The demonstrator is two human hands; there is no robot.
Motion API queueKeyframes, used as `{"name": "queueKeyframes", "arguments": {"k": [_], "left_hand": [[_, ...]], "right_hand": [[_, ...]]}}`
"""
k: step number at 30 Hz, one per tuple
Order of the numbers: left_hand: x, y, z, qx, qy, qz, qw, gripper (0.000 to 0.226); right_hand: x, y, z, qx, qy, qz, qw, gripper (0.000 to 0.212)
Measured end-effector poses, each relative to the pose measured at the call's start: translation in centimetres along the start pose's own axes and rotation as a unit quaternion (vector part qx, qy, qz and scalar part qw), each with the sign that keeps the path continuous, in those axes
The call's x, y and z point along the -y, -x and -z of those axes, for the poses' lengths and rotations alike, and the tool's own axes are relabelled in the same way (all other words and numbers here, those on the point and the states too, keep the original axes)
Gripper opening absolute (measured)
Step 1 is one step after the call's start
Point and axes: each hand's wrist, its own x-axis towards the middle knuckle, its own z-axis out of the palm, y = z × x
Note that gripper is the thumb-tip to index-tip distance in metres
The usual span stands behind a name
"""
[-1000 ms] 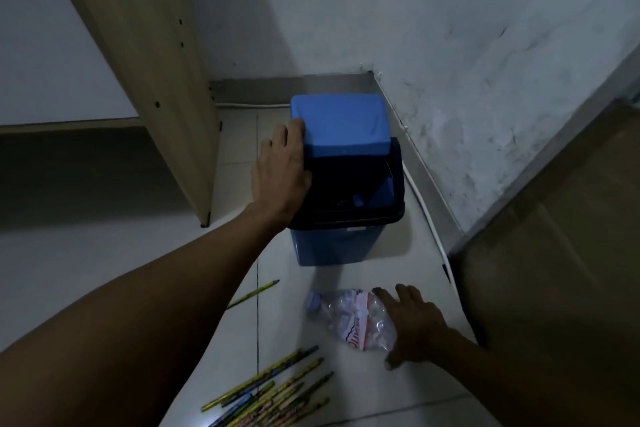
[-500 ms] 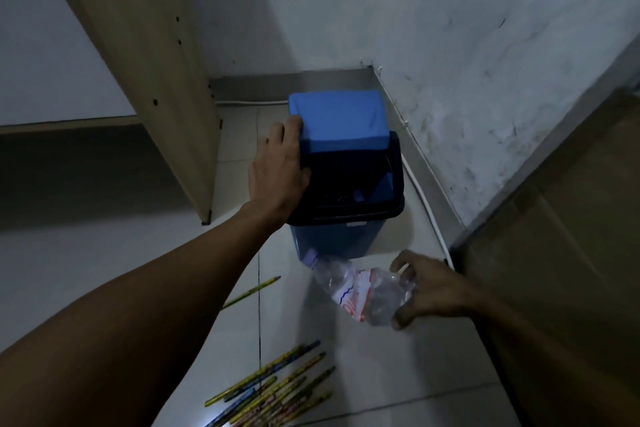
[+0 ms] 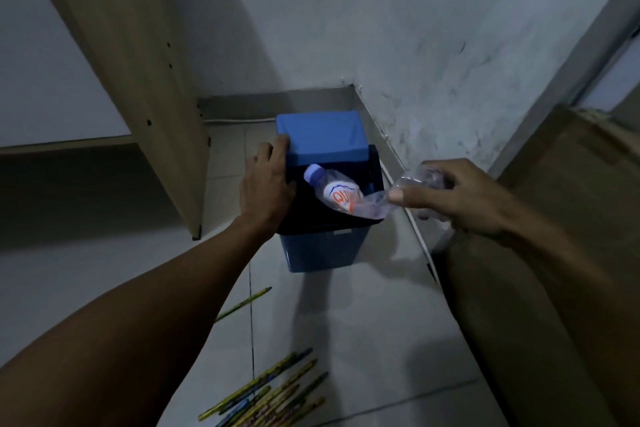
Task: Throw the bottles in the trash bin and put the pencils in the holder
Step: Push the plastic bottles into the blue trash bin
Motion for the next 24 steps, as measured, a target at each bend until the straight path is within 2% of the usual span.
{"name": "queueKeyframes", "arguments": {"k": [4,5,8,11,13,16,20,24], "left_hand": [[0.0,-0.1,-0.1,0.005,-0.006,0.0,1.0,0.069],[0.0,-0.1,-0.1,0.001,-0.009,0.0,1.0,0.068],[-0.2,-0.1,-0.3,-0.006,-0.02,0.001,1.0,0.067],[-0.1,-0.1,-0.5,-0.009,-0.024,0.004,1.0,0.067],[0.0,-0.2,-0.6,-0.011,-0.023,0.006,1.0,0.067],[0.1,-0.1,-0.7,-0.01,-0.018,0.005,1.0,0.068],[0.1,0.0,-0.9,-0.022,-0.011,0.003,1.0,0.068],[0.3,0.0,-1.0,-0.025,-0.019,0.0,1.0,0.067]], "right_hand": [[0.3,-1.6,-1.0,-0.031,0.047,-0.052,0.997,0.035],[0.4,-2.1,-1.3,-0.047,0.052,-0.058,0.996,0.042],[0.8,-4.2,-2.7,-0.103,0.115,-0.072,0.985,0.08],[2.1,-6.4,-4.2,-0.158,0.158,-0.073,0.972,0.1],[2.6,-7.4,-5.5,-0.17,0.157,-0.062,0.971,0.101],[1.5,-8.2,-8.4,-0.146,0.176,-0.049,0.972,0.087],[-1.3,-8.0,-11.6,-0.142,0.126,-0.078,0.979,0.084],[-3.0,-8.4,-13.5,-0.135,0.162,-0.083,0.974,0.077]]}}
